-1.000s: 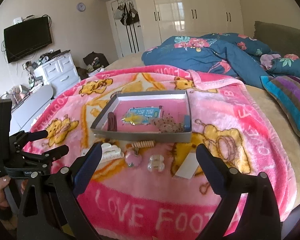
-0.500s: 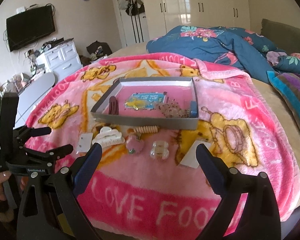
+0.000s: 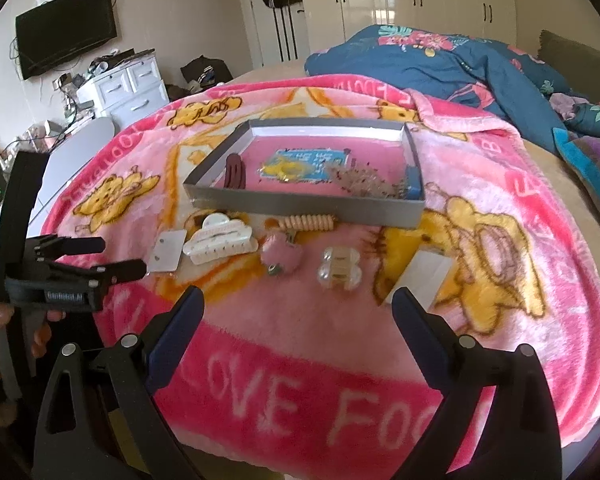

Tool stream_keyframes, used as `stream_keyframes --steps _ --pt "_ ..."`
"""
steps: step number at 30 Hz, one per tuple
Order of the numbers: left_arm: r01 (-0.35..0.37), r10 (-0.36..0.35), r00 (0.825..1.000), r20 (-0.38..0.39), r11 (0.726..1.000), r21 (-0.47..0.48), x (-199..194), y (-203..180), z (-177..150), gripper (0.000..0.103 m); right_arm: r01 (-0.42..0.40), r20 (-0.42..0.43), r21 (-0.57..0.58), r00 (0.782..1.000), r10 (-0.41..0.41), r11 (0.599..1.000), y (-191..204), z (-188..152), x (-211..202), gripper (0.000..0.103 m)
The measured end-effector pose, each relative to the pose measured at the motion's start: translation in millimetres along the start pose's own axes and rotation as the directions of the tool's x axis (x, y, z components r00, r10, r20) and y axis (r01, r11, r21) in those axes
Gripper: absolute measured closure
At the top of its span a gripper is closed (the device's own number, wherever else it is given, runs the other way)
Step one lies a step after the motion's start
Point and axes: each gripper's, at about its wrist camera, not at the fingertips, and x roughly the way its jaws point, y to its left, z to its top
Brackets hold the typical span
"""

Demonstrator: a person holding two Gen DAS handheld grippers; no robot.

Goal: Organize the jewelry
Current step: 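Grasp the clear double-ball hair clip with the right tool while the left tool grasps the bagged white card, then carry the clear clip and bagged card over the gray tray with both tools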

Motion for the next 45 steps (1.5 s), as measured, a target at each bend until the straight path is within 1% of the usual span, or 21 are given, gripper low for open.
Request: stream_keyframes --steps 4,6,7,8,9,12,15,17,18,19,20,21,22,24,25,26,28,30,34,40,45 --pt "0.054 -0.057 0.997 -0.049 0.997 -0.061 16.3 6.9 2.6 0.01 -0.004 -0.014 0.001 1.0 0.004 1.0 0.7 -3.0 7.9 0.009" --pt "0.072 -0.078 0.994 -0.076 0.994 -0.085 25.7 8.1 3.8 0.014 -0.005 -0.017 0.005 1.0 0.005 1.0 -0.7 -3.1 10.1 0.009" --pt "0.078 -0.086 0.993 -0.084 0.993 -0.093 28.7 7.8 4.3 0.02 -0.006 -0.017 0.007 1.0 0.006 1.0 -1.5 -3.1 10.7 0.009" --pt "0.09 -0.099 0.991 -0.088 0.991 -0.102 31.8 7.7 5.4 0.022 -0.006 -0.017 0.008 1.0 0.006 1.0 -2.3 -3.2 11.4 0.009" --pt "0.097 -0.107 0.99 -0.091 0.989 -0.109 34.8 6.5 6.6 0.022 -0.005 -0.017 0.01 1.0 0.005 1.0 -3.1 -3.3 12.1 0.009" --pt "0.077 -0.088 0.992 -0.095 0.99 -0.116 44.4 3.2 10.8 0.025 -0.002 -0.019 0.02 1.0 0.002 1.0 -7.0 -3.6 15.5 0.009" --pt "0.046 -0.056 0.993 -0.1 0.994 -0.1 52.6 -1.3 14.7 0.033 0.01 -0.029 0.022 1.0 -0.01 1.0 -11.8 -1.9 22.1 0.009" --pt "0.021 -0.029 0.994 -0.106 0.997 -0.075 58.1 -6.1 16.6 0.04 0.021 -0.036 0.027 0.999 -0.02 0.999 -15.6 1.4 27.7 0.009" --pt "0.019 -0.026 0.994 -0.104 0.997 -0.069 58.9 -6.6 17.2 0.042 0.027 -0.042 0.029 0.999 -0.026 0.999 -17.9 4.2 32.6 0.009" --pt "0.018 -0.025 0.995 -0.099 0.998 -0.068 59.7 -6.8 17.8 0.047 0.033 -0.048 0.027 0.998 -0.031 0.999 -19.3 5.7 37.1 0.01" --pt "0.021 -0.028 0.995 -0.094 0.997 -0.07 59.7 -6.0 18.5 0.056 0.04 -0.054 0.023 0.998 -0.039 0.999 -20.3 7.1 41.9 0.01" --pt "0.028 -0.035 0.995 -0.09 0.997 -0.073 59.0 -4.1 19.2 0.061 0.05 -0.068 0.02 0.997 -0.049 0.999 -22.3 9.1 49.3 0.016" --pt "0.037 -0.044 0.995 -0.086 0.996 -0.081 58.4 -2.2 19.3 0.063 0.051 -0.079 0.021 0.996 -0.05 0.998 -24.7 11.1 56.7 0.024" --pt "0.043 -0.051 0.995 -0.081 0.995 -0.088 57.4 -0.4 19.3 0.064 0.055 -0.099 0.038 0.994 -0.051 0.998 -29.5 13.6 68.6 0.032" --pt "0.046 -0.052 0.996 -0.077 0.995 -0.086 57.0 -1.4 19.9 0.064 0.05 -0.107 0.047 0.993 -0.045 0.998 -32.4 15.0 75.3 0.039" --pt "0.05 -0.056 0.996 -0.072 0.995 -0.082 56.3 -2.4 20.5 0.065 0.049 -0.117 0.052 0.992 -0.042 0.997 -34.0 15.9 80.4 0.043" --pt "0.061 -0.065 0.996 -0.056 0.996 -0.068 52.9 -5.6 20.6 0.065 0.046 -0.139 0.059 0.99 -0.037 0.997 -36.4 17.4 92.3 0.056" --pt "0.07 -0.073 0.996 -0.045 0.996 -0.057 50.4 -7.6 21.2 0.065 0.039 -0.176 0.07 0.984 -0.026 0.997 -37.9 15.1 104.1 0.066" --pt "0.089 -0.091 0.996 -0.02 0.994 -0.064 44.0 -6.7 21.6 0.065 0.032 -0.161 0.107 0.987 -0.014 0.994 -38.1 6.5 101.9 0.066" --pt "0.098 -0.096 0.995 0.03 0.994 -0.053 24.8 -5.2 20.2 0.065 -0.009 -0.112 0.15 0.993 0.026 0.989 -37.7 -4.7 71.2 0.066" --pt "0.101 -0.099 0.993 0.062 0.994 -0.037 9.7 -4.9 18.3 0.065 -0.023 -0.07 0.135 0.997 0.033 0.991 -32.9 -4.8 44.0 0.066"
